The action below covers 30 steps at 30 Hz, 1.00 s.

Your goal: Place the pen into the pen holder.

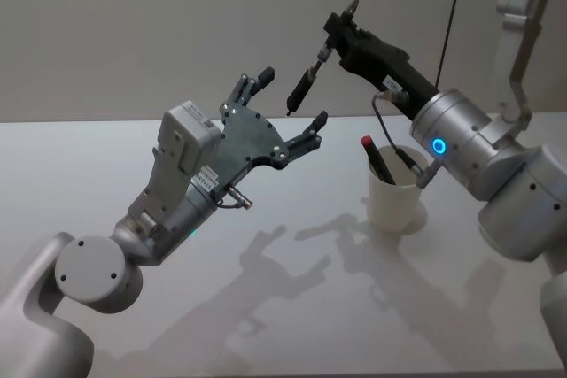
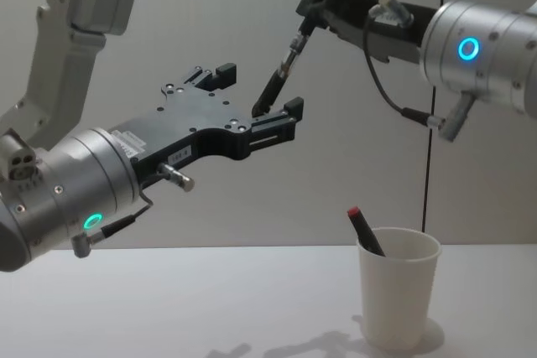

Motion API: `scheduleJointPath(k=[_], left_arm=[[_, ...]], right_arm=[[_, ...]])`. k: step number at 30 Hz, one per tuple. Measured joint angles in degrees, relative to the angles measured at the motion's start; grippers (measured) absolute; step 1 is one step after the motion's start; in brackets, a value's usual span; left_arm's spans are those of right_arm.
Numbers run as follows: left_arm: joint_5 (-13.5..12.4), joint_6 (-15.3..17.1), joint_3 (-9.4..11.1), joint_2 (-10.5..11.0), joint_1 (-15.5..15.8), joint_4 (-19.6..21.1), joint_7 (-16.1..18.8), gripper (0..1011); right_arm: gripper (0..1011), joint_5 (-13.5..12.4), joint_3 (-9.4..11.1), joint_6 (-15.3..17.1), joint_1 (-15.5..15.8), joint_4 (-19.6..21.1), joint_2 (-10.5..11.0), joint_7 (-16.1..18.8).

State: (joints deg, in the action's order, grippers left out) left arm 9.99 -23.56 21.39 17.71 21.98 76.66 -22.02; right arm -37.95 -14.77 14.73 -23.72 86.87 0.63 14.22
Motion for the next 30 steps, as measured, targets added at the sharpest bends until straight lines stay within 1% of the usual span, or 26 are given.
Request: scheduleJointPath(k=[6,13,19,25,26,29,30], left_arm=[[0.0,0.0,0.0,0.0,0.0,0.0,0.0,1004],[0.0,0.0,0.0,0.0,0.0,0.0,0.0,1004],[0.0,0.0,0.0,0.0,0.0,0.0,0.0,1004],[0.0,0.0,0.0,0.0,0.0,0.0,0.0,1004],[0.0,0.0,0.0,0.0,0.0,0.0,0.0,1004],[0.0,0.0,0.0,0.0,0.0,0.0,0.0,1004],[0.0,0.0,0.0,0.0,0.0,0.0,0.0,1004]], right_arm=[[137,0.2,0.0,-0.6,0.1,0.3,0.2,-0.6],[137,1.7,-0.1,-2.6,0.6,0.8,0.6,-2.1],[137,3.9,-0.1,-5.0,1.3,1.5,1.0,-3.9],[137,7.0,0.0,-8.0,2.0,2.2,1.5,-6.5],[137,8.0,0.0,-8.7,2.3,2.4,1.6,-7.3],[137,9.4,0.0,-9.7,2.5,2.7,1.8,-8.3],[137,10.4,0.0,-10.3,2.7,2.8,1.9,-9.0]])
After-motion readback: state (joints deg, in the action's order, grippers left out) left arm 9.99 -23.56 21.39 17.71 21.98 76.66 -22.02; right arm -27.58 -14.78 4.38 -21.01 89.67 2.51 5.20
